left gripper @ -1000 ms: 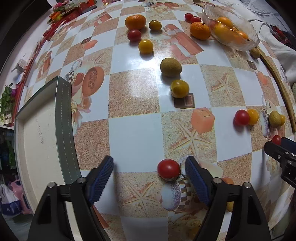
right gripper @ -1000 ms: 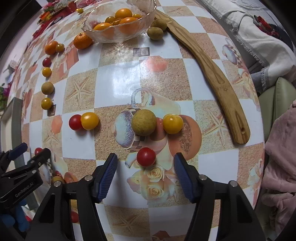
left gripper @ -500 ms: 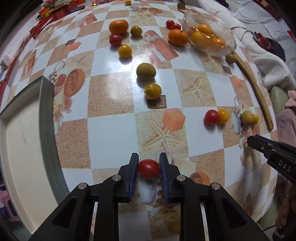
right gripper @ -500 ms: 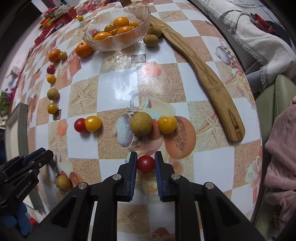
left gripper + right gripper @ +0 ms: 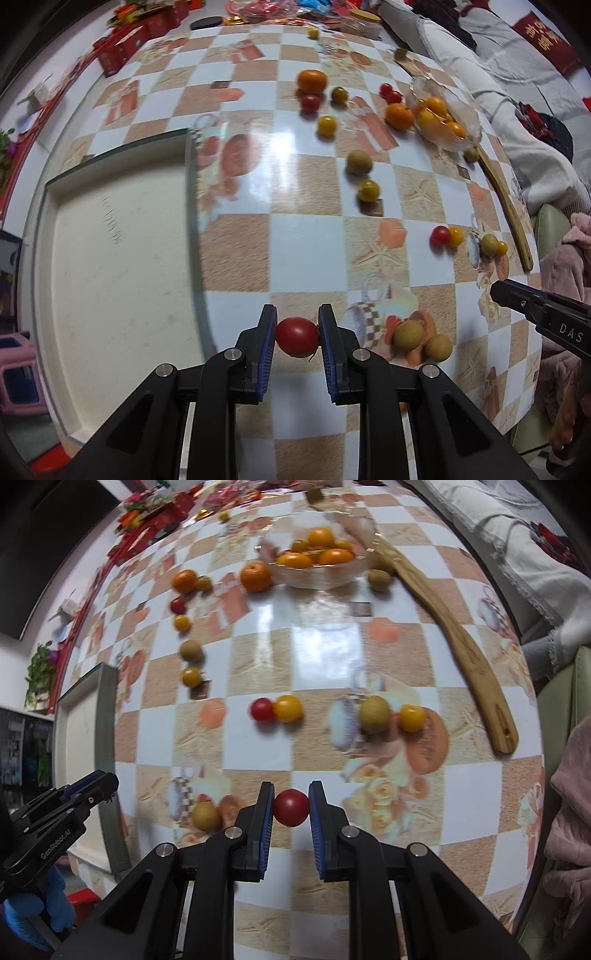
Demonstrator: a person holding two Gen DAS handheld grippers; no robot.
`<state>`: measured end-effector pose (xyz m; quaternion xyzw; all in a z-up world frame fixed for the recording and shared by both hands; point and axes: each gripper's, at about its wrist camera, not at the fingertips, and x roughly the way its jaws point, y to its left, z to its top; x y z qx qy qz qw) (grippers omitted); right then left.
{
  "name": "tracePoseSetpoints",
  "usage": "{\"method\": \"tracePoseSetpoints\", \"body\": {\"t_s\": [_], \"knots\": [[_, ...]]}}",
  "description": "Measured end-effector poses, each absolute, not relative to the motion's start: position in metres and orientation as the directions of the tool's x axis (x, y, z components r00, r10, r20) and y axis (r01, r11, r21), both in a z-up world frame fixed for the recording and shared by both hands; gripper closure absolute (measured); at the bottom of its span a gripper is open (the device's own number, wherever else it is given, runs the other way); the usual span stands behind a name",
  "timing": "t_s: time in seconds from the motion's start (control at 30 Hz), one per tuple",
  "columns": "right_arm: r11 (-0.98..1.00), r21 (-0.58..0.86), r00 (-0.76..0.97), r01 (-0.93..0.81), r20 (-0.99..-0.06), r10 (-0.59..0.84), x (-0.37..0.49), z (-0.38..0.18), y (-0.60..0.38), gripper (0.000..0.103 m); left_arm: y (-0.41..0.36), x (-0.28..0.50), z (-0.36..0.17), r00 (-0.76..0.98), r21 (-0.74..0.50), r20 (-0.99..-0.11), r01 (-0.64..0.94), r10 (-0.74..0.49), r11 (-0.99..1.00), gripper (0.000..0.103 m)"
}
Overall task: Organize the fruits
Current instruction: 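Carry both held red tomatoes over the white tray with both tools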
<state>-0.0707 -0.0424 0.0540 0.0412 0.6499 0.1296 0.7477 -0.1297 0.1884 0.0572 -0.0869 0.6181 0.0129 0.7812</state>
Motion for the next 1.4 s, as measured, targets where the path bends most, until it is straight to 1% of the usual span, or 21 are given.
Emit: {"method": "tracePoseSetpoints", "body": {"t_s": [0.33, 0.57, 0.7, 0.9, 1.2, 1.27, 1.33, 1.37, 1.4], "knots": [[0.912, 0.284, 0.080, -0.297, -0.944, 0.320, -0.088, 0.073, 0.045, 0.082, 0.258, -0.172, 0.064, 0.243, -0.069, -0.970, -0.258, -0.005, 0.964, 0.078], [0.845, 0.327, 0.007, -0.423, -0.932, 0.364, -0.103, 0.069, 0.128, 0.082, 0.317, -0.203, 0.049, 0.188, 0.022, -0.977, -0.362, 0.096, 0.932, 0.078], [0.808, 0.344, -0.036, -0.478, -0.927, 0.373, -0.111, 0.063, 0.171, 0.082, 0.341, -0.218, 0.035, 0.148, 0.051, -0.982, -0.405, 0.121, 0.913, 0.078], [0.772, 0.326, -0.070, -0.545, -0.936, 0.346, -0.109, 0.045, 0.221, 0.082, 0.352, -0.230, 0.016, 0.110, 0.083, -0.984, -0.405, 0.138, 0.911, 0.078], [0.743, 0.234, -0.078, -0.627, -0.968, 0.238, -0.112, 0.016, 0.264, 0.081, 0.347, -0.232, 0.015, 0.127, 0.107, -0.978, -0.362, 0.163, 0.926, 0.078], [0.738, 0.223, -0.081, -0.637, -0.971, 0.223, -0.113, 0.012, 0.267, 0.079, 0.343, -0.233, 0.016, 0.121, 0.109, -0.979, -0.355, 0.162, 0.928, 0.077], [0.735, 0.224, -0.084, -0.640, -0.971, 0.223, -0.113, 0.012, 0.270, 0.063, 0.341, -0.235, 0.018, 0.118, 0.125, -0.977, -0.357, 0.178, 0.926, 0.048], [0.735, 0.225, -0.083, -0.640, -0.971, 0.225, -0.113, 0.011, 0.276, 0.050, 0.341, -0.236, 0.021, 0.125, 0.134, -0.974, -0.360, 0.190, 0.923, 0.024], [0.733, 0.239, -0.090, -0.636, -0.967, 0.237, -0.113, 0.012, 0.277, 0.043, 0.340, -0.238, 0.024, 0.139, 0.147, -0.968, -0.364, 0.209, 0.920, 0.021]]}}
